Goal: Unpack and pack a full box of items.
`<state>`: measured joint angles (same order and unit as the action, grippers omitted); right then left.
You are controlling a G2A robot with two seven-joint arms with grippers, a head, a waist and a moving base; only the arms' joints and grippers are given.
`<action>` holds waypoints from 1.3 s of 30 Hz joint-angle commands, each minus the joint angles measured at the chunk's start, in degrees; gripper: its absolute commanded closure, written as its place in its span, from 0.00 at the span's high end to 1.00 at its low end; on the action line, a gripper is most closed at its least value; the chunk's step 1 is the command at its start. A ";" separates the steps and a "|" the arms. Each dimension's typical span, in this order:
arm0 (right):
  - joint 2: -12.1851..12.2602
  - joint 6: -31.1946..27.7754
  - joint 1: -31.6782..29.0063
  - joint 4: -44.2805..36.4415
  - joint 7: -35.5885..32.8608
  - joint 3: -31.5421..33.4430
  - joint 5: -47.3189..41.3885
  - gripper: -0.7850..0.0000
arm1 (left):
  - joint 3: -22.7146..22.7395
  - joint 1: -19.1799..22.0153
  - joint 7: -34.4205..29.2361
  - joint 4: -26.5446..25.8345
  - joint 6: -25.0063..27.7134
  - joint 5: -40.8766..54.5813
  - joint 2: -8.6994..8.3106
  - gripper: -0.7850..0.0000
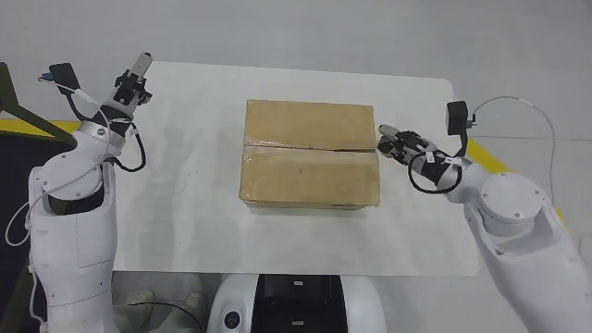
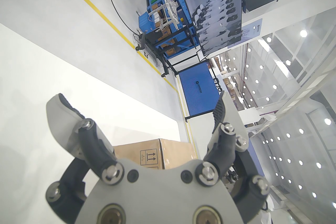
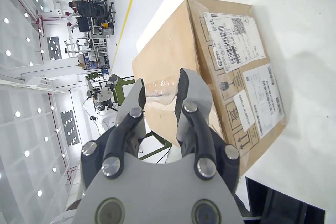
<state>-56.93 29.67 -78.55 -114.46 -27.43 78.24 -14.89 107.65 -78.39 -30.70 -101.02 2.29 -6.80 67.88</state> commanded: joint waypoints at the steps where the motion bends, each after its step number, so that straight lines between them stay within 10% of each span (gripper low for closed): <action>1: 0.00 0.71 -0.15 0.02 0.67 0.45 0.18 0.36 | 0.00 0.00 0.00 0.00 0.00 0.00 0.00 1.00; 18: 0.25 8.79 -0.27 -0.44 -1.93 1.43 0.78 0.63 | 0.00 0.00 0.00 0.00 0.00 0.00 0.00 1.00; 32: 1.01 11.88 -1.19 -3.73 -6.51 0.90 4.70 0.48 | 0.00 0.00 0.00 0.00 0.00 0.00 0.00 1.00; 39: 1.24 12.29 -1.92 -4.12 -7.53 1.19 4.99 0.64 | 0.00 0.00 0.00 0.00 0.00 0.00 0.00 1.00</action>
<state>-55.70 42.01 -80.40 -118.61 -34.87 79.39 -9.74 107.65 -78.39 -30.70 -101.02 2.29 -6.80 67.88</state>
